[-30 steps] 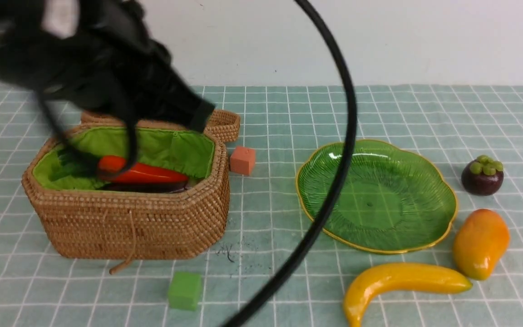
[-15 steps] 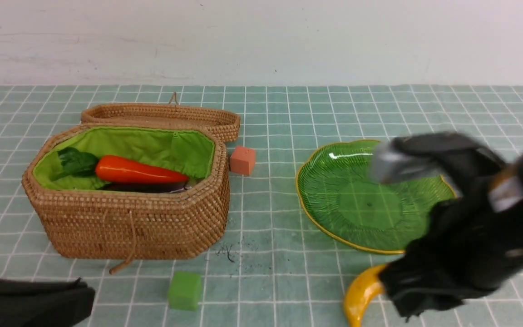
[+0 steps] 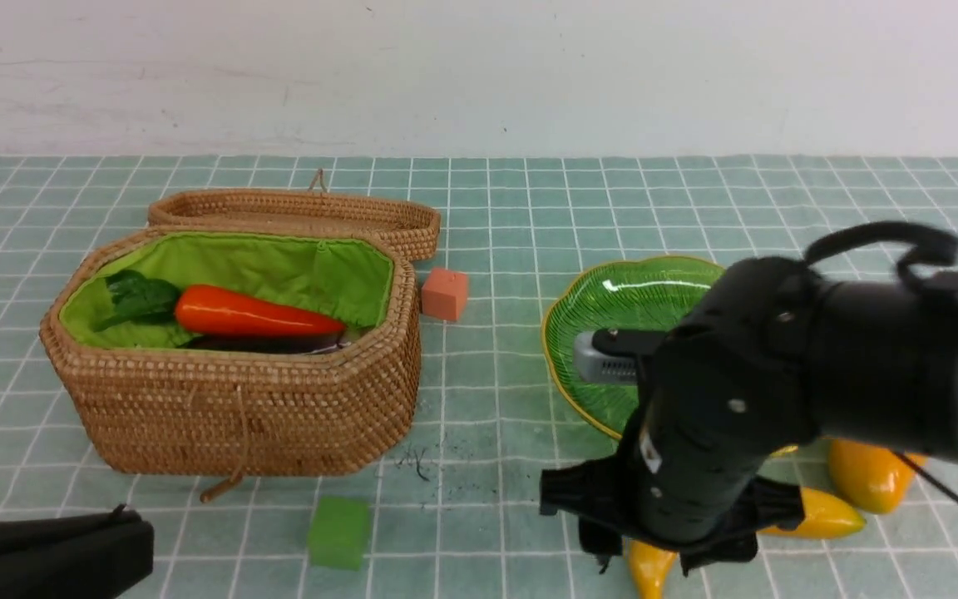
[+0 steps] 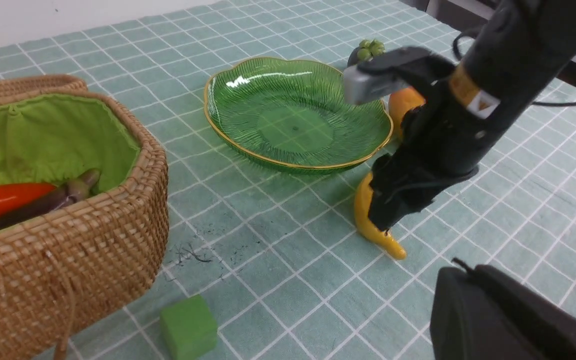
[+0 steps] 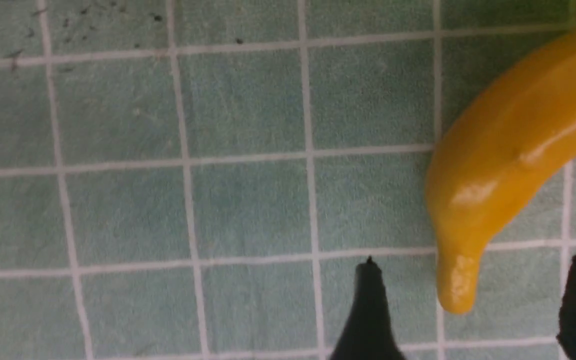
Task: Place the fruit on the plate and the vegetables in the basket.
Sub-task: Use the right arm to grab a banana and put it into the right plate
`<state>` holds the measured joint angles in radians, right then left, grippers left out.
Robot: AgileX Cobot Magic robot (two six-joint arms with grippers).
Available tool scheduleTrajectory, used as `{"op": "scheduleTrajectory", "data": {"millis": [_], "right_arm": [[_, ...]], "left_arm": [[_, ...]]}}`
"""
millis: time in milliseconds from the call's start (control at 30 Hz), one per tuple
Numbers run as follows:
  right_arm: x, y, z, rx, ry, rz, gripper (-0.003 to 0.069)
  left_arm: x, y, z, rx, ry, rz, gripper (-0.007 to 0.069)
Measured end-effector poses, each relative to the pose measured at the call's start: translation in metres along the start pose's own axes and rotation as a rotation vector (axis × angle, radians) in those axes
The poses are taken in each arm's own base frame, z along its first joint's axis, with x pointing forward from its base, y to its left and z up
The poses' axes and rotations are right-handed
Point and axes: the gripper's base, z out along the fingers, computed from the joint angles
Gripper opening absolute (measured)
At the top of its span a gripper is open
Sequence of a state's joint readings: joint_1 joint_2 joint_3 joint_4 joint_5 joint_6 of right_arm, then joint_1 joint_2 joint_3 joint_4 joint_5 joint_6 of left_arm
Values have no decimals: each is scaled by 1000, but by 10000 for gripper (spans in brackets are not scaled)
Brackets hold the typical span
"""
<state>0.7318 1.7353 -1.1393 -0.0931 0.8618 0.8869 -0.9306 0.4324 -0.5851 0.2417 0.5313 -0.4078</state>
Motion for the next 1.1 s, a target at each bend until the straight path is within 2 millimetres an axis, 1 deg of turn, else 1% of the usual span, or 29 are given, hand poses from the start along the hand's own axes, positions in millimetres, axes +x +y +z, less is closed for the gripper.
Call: {"op": "scheduleTrajectory", "data": {"millis": [67,100,200,267,300,400,433,467,533,567,633,667,733,933,1067,1100], "right_arm": [[-4,-2,12,16,10,26,511],[-7,-3,21,24,16,41,510],[-11,-4,33,27,22,69,504],[-12,-4,40,33,32,79,489],[-12,-4,40,33,32,80,489],[-13,-5,48,45,47,97,449],[-13,-5,48,45,49,98,440],[-13,-5,48,44,51,102,416],[-14,-4,48,41,49,103,404],[-14,-4,48,43,51,104,372],[-14,-4,48,45,53,104,351],[-13,-4,48,48,60,107,306],[-12,-4,48,49,72,107,258],[-7,-8,46,104,138,84,251],[0,-15,40,157,199,87,251],[2,-17,34,162,214,93,251]], "left_arm": [[0,0,0,0,0,0,-13],[0,0,0,0,0,0,-13],[0,0,0,0,0,0,-13],[0,0,0,0,0,0,-13],[0,0,0,0,0,0,-13],[0,0,0,0,0,0,-13],[0,0,0,0,0,0,-13],[0,0,0,0,0,0,-13],[0,0,0,0,0,0,-13],[0,0,0,0,0,0,-13],[0,0,0,0,0,0,-13],[0,0,0,0,0,0,-13],[0,0,0,0,0,-1,-13],[0,0,0,2,1,-4,-13],[0,0,0,4,2,-8,-13],[0,-1,0,6,3,-11,-13]]}}
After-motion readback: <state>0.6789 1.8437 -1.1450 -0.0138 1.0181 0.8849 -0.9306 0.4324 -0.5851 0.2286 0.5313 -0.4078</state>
